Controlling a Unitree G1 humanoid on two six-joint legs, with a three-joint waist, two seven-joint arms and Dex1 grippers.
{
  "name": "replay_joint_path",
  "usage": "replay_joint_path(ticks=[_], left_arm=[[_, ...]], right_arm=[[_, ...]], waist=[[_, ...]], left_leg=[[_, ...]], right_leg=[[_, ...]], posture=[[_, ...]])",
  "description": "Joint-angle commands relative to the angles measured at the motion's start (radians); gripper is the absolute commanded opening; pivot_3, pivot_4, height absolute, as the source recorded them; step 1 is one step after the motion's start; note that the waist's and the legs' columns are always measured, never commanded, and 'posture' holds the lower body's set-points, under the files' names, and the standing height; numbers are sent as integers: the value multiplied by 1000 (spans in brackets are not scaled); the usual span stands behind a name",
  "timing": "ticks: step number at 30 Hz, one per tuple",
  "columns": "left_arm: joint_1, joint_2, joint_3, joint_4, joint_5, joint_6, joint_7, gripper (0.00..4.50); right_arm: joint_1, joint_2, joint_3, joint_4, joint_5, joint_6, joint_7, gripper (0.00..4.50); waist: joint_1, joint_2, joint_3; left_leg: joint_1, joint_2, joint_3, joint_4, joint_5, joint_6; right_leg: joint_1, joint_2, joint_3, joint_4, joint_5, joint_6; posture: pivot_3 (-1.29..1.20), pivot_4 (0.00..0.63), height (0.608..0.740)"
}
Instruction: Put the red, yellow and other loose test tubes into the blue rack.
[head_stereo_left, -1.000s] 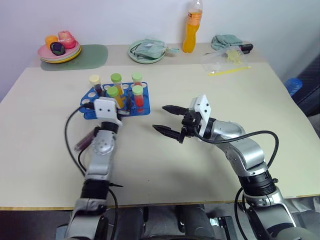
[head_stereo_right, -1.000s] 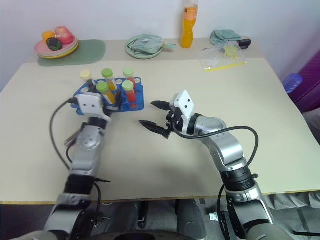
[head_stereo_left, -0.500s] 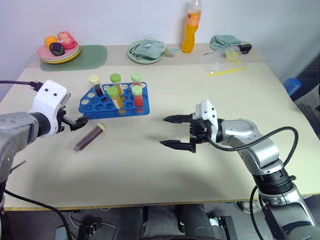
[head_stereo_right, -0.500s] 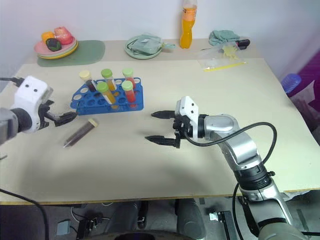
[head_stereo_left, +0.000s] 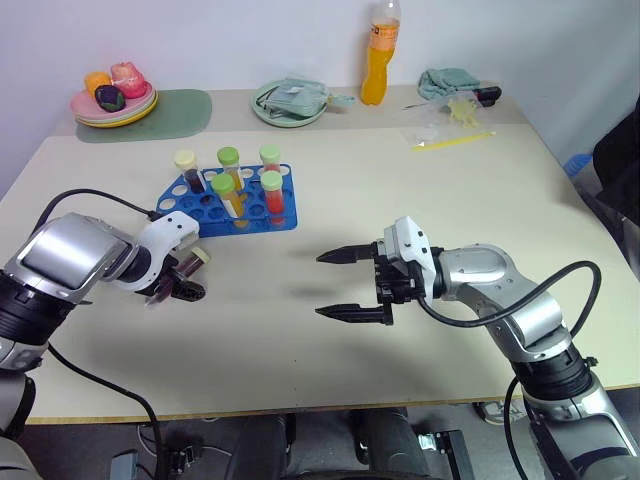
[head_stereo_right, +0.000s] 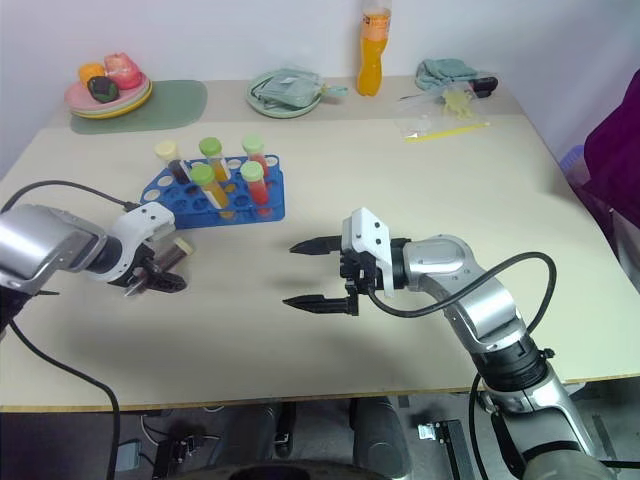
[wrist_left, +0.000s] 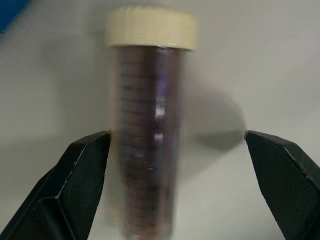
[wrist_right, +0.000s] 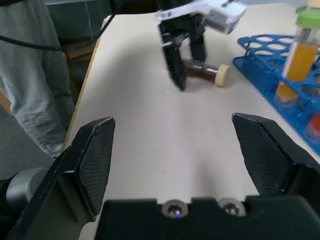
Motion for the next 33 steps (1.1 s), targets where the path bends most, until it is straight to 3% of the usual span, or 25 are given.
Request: replay_joint_path(ticks=[1, 3, 8, 9, 13, 16, 19, 21, 24, 28, 33], left_arm=[[-37, 15, -38, 30, 56, -24, -44, 4184], [-48, 14, -51, 44, 76, -28, -61, 3584], [-58, -5, -59, 76, 113, -33, -83, 1120], [-53, -1, -56, 71, 118, -41, -87, 806], [2, 58, 35, -21, 76, -46, -130, 787], [164, 135, 262, -192, -21, -175, -204, 787], [404, -10, 715, -302, -90, -415, -188, 787], [439, -127, 839, -313, -70, -470, -58, 787], [427, -316, 891, -308, 28, -527, 229, 787], [471, -604, 815, -302, 274, -888, 592, 787], [459, -794, 696, -106, 405, -1253, 739, 787]], right_arm=[[7, -3, -8, -47, 16, 0, -10, 4159], [7, -3, -5, -44, 15, -2, -10, 4159], [-2, 2, 3, -35, 11, -5, -7, 4159], [-3, 2, 4, -35, 11, -5, -7, 4159], [-3, 0, 4, -40, 9, -5, -10, 4159], [4, -10, -6, -46, 12, -6, -13, 4159], [4, -3, -11, -37, 7, -12, -29, 4159], [-1, 7, -10, -27, 3, -17, -38, 4159], [-13, 27, -5, -6, -4, -26, -56, 4159], [-28, 61, 19, 23, -25, -39, -74, 4159], [-42, 88, 33, 43, -36, -41, -77, 4159]], waist=[[1, 0, 0], [1, 0, 0], [0, 0, 0], [0, 0, 0], [-1, 0, 0], [-7, -1, 1], [-1, -1, 1], [7, -2, 1], [19, -2, 0], [27, -4, -1], [27, -6, -3]], left_leg=[[0, 0, 0, 0, 0, 0], [0, 0, 0, 0, 0, 0], [0, 0, 0, 0, 0, 0], [0, 0, 0, 0, 0, 0], [0, 1, 0, 0, 0, 0], [-1, 2, 1, 0, 0, 0], [-2, 3, 1, 0, 0, 0], [-2, 3, 1, 1, 0, 0], [0, 2, -1, 2, 0, 0], [2, 0, -1, 3, 0, 0], [0, -1, -1, 2, 0, 0]], right_leg=[[0, 0, 0, 0, 0, 0], [0, 0, 0, 0, 0, 0], [0, 0, 0, 0, 0, 0], [0, 0, 0, 0, 0, 0], [0, 0, 0, 0, 0, 0], [-2, -1, 1, 0, 0, 0], [-3, -2, 1, 0, 0, 0], [-3, -3, 0, 0, 0, 0], [1, -3, -1, -1, 1, 0], [3, -4, -1, 0, 1, 0], [2, -5, -1, -1, 1, 0]], posture=[[0, 150, 729], [0, 150, 729], [0, 150, 729], [0, 150, 729], [0, 150, 729], [0, 150, 729], [0, 150, 729], [0, 150, 729], [0, 150, 729], [0, 150, 729], [0, 150, 729]])
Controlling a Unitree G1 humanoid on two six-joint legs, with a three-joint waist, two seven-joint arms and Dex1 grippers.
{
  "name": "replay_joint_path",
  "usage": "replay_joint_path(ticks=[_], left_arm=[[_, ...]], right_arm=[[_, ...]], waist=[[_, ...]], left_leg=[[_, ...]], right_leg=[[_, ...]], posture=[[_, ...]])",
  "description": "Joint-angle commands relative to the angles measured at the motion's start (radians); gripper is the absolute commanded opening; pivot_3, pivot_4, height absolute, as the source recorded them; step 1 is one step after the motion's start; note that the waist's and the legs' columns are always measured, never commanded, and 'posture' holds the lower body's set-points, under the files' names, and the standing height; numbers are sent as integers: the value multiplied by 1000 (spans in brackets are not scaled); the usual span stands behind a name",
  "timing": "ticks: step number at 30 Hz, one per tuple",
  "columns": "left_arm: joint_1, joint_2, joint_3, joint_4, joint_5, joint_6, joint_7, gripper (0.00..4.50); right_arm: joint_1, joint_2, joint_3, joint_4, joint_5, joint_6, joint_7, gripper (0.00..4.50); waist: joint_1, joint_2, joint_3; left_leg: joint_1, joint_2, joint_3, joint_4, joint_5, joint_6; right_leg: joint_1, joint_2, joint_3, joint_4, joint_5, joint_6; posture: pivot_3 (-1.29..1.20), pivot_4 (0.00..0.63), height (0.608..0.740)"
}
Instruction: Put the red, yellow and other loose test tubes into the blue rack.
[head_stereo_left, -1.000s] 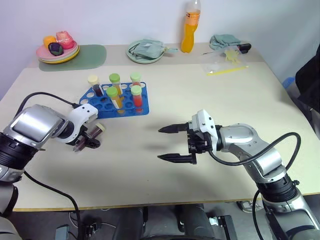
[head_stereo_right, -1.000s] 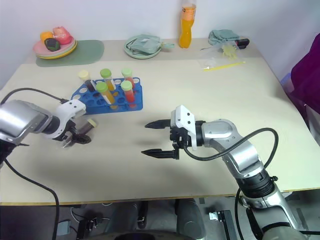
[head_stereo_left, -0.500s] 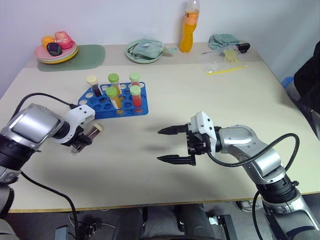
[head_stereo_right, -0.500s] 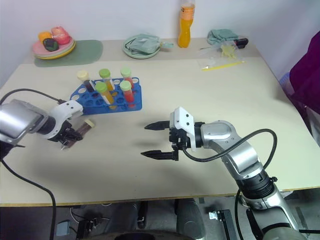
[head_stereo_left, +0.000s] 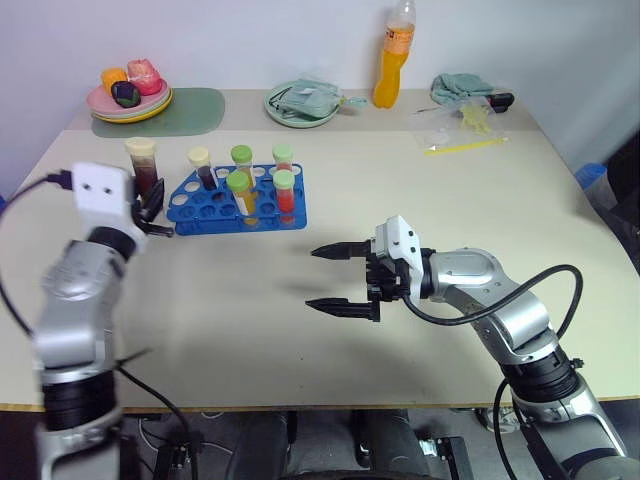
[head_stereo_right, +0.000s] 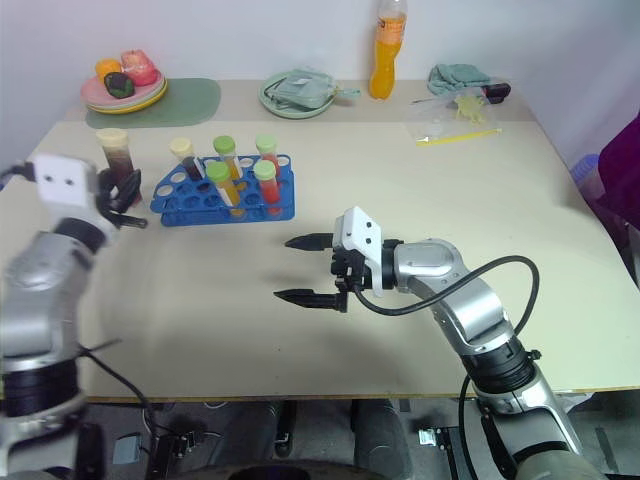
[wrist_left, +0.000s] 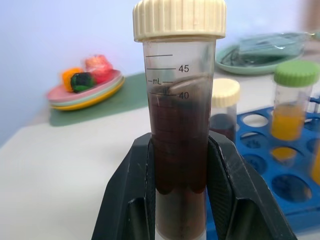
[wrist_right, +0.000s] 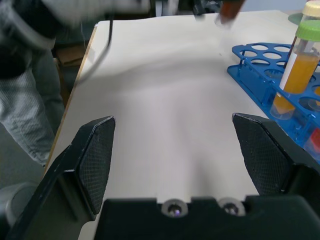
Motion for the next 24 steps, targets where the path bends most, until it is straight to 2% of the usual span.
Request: replay_joint_path(ticks=[1, 4, 10, 24], left_arm=[[-44, -58, -40, 117, 79, -253, 100, 787], [-89, -108, -29, 234, 40, -359, 112, 787], [-157, -97, -47, 438, 74, -480, 132, 787], [-130, -142, -58, 445, -1, -469, 68, 787]], right_arm=[[-24, 17, 0, -4, -3, -22, -5, 4159], [-23, 23, 1, -4, -7, -23, -8, 4159], [-11, 19, -13, -21, -16, -20, -33, 4159], [-3, 13, -12, -25, -10, -23, -46, 4159]], waist=[[-1, 0, 0], [-3, 0, 0], [-4, 0, 0], [-3, 0, 0]], left_leg=[[0, 0, 0, 0, 0, 0], [0, 0, 0, 0, 0, 0], [0, 0, 1, -1, 0, 0], [0, 0, 1, -1, 0, 0]], right_leg=[[0, 0, 0, 0, 0, 0], [-1, 1, 0, 0, 0, 0], [-1, 1, 0, 0, 0, 0], [-1, 1, 0, 1, 0, 0]], posture=[[0, 150, 729], [0, 150, 729], [0, 150, 729], [0, 150, 729]])
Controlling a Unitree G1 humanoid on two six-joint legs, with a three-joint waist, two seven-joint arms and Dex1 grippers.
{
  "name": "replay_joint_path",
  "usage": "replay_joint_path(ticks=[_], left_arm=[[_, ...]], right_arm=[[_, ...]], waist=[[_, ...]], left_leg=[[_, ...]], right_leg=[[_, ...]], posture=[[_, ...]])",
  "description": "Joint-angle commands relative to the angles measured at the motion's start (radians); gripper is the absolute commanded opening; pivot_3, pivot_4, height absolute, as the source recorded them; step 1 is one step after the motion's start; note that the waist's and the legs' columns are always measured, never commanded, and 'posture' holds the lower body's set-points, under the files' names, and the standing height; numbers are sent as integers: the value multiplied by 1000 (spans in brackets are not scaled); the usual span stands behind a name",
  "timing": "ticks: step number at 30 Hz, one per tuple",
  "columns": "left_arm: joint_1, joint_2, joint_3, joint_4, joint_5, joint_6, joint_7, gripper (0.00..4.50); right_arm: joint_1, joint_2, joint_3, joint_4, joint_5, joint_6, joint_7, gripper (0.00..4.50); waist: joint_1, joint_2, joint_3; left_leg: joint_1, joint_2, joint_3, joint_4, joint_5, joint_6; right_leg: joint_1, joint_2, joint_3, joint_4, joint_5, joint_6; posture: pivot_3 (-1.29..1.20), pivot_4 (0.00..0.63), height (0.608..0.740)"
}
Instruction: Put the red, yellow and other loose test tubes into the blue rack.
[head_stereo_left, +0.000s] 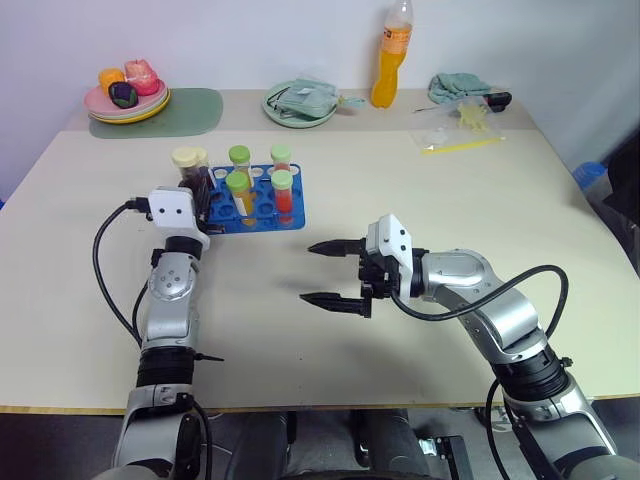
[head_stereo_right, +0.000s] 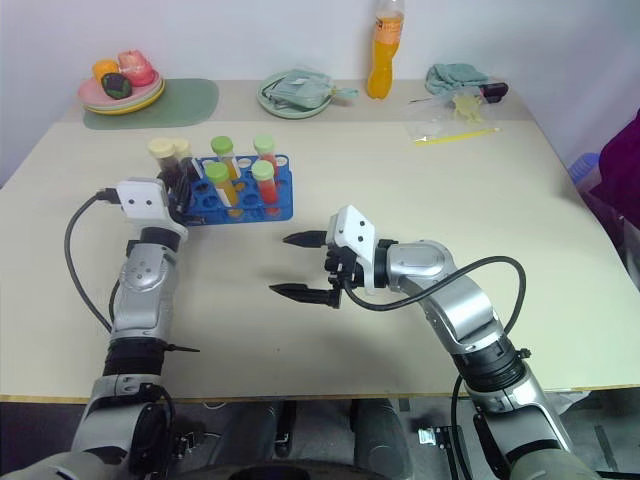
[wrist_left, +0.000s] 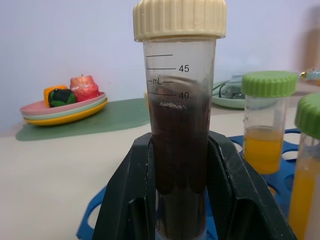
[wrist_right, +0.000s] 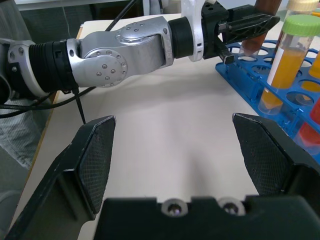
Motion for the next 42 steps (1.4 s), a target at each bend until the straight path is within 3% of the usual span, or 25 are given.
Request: replay_joint_path(ticks=[1, 11, 15, 18, 19, 27, 31, 35, 42], left_arm=[[14, -17, -5, -31, -24, 0, -4, 787], [17, -22, -15, -29, -15, 9, -1, 787], [16, -24, -19, -26, -11, 7, 6, 2582], [36, -17, -14, -68, -19, 19, 7, 4171], [60, -7, -1, -115, -36, 33, -1, 4475], [432, 218, 187, -631, -290, 312, -204, 4475], [691, 362, 304, -750, -345, 386, -378, 4475], [805, 382, 383, -779, -393, 410, -427, 4475], [837, 351, 381, -821, -394, 443, -418, 4475]], right_arm=[[-4, -1, -15, -34, 6, -23, 3, 4159], [-4, -3, -15, -33, 5, -25, 4, 4159], [-4, -4, -15, -31, 4, -27, 6, 4159], [-5, -8, -21, -30, 7, -30, 10, 4159], [-11, -12, -30, -27, 10, -30, 11, 4159], [-18, -154, -278, 128, 85, -27, 53, 4159], [12, -265, -364, 282, 32, -103, 89, 4159], [46, -316, -402, 388, 19, -161, 122, 4159], [59, -303, -401, 475, -1, -232, 140, 4159]], waist=[[1, 0, 0], [0, 0, 0], [0, 0, 0], [0, 0, 0], [-1, 0, 0], [-19, 1, 0], [-21, 2, 0], [-18, 3, 0], [-22, 4, 0]], left_leg=[[0, 0, 0, 0, 0, 0], [0, 0, 0, 0, 0, 0], [0, 0, 0, 0, 0, 0], [0, 0, 0, 0, 0, 0], [0, 0, 0, 0, 0, 0], [0, 2, 0, -2, 0, 0], [1, 2, 0, -3, -1, 0], [1, 2, 2, -3, -1, 1], [2, 2, 2, -3, -1, 1]], right_leg=[[0, 0, 0, 0, 0, 0], [0, 0, 0, 0, 0, 0], [0, 0, 0, 0, 0, 0], [0, 0, 0, 0, 0, 0], [0, 0, 0, 0, 0, 0], [-1, 0, 1, -1, 0, 0], [1, -4, 1, -3, -1, -2], [1, -5, 1, -4, -3, -5], [2, -4, 1, -4, -3, -5]], posture=[[0, 150, 729], [0, 150, 729], [0, 150, 729], [0, 150, 729], [0, 150, 729], [0, 150, 729], [0, 150, 729], [0, 150, 729], [0, 150, 729]])
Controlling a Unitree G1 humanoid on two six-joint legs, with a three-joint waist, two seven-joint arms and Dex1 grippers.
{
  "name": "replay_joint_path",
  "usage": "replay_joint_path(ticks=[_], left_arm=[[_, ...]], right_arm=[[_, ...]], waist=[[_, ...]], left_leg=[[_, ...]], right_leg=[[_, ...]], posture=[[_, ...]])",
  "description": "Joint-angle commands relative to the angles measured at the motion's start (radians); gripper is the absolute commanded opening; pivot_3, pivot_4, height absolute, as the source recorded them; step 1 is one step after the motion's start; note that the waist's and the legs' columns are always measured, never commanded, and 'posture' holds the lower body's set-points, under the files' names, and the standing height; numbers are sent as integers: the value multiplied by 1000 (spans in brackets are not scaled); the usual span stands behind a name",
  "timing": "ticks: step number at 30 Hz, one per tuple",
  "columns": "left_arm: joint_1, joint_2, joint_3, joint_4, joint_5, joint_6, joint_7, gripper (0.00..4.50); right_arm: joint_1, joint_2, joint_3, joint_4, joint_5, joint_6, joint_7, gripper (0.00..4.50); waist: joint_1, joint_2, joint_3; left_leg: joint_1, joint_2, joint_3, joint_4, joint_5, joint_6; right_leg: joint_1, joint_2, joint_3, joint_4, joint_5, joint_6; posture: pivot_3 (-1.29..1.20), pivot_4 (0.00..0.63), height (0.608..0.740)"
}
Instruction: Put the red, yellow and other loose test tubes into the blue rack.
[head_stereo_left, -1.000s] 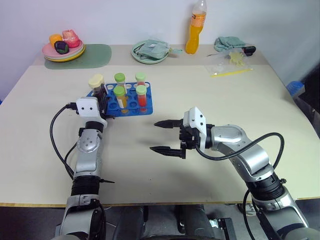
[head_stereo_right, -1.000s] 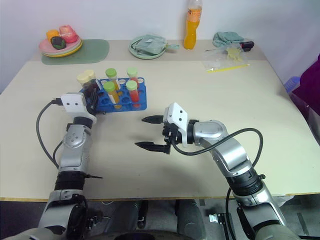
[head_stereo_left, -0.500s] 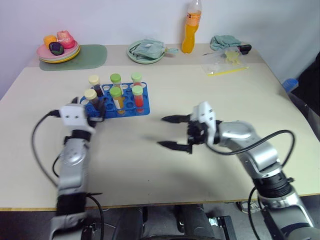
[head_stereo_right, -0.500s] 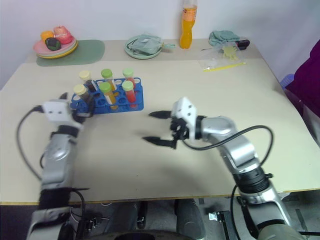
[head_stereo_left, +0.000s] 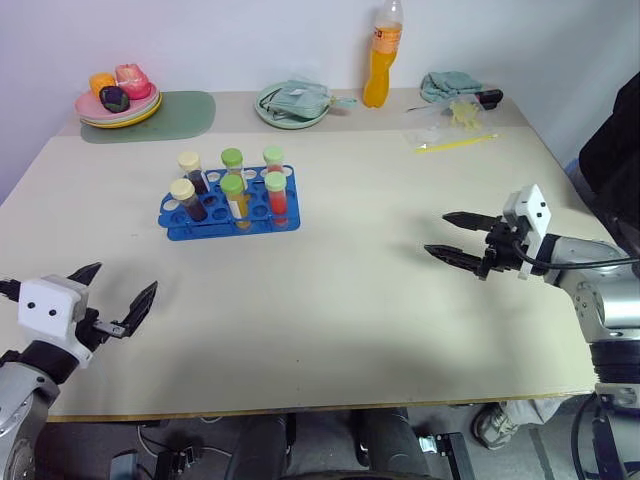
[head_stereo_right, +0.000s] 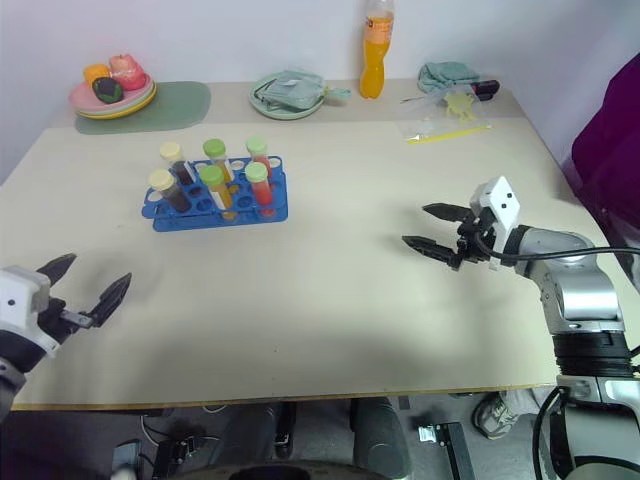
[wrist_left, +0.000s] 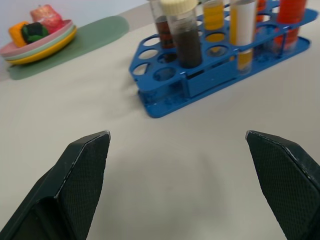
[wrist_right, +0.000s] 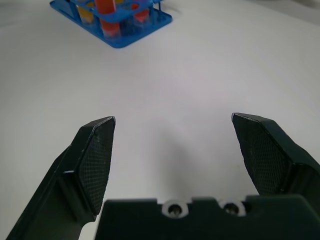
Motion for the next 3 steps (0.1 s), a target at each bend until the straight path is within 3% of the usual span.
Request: replay_joint_path(ticks=[1, 3], left_arm=[[1, -21, 13, -51, -3, 12, 24, 4475], [-2, -34, -1, -64, 2, 21, 36, 4475]], right_arm=[[-11, 4, -18, 21, -7, -42, 5, 4159], [-27, 13, -6, 39, -16, -53, 4, 4159]], waist=[[0, 0, 0], [0, 0, 0]], left_leg=[[0, 0, 0, 0, 0, 0], [0, 0, 0, 0, 0, 0]], right_leg=[[0, 2, 0, 0, 0, 0], [0, 2, 0, 0, 0, 0]], posture=[[0, 150, 729], [0, 150, 729]])
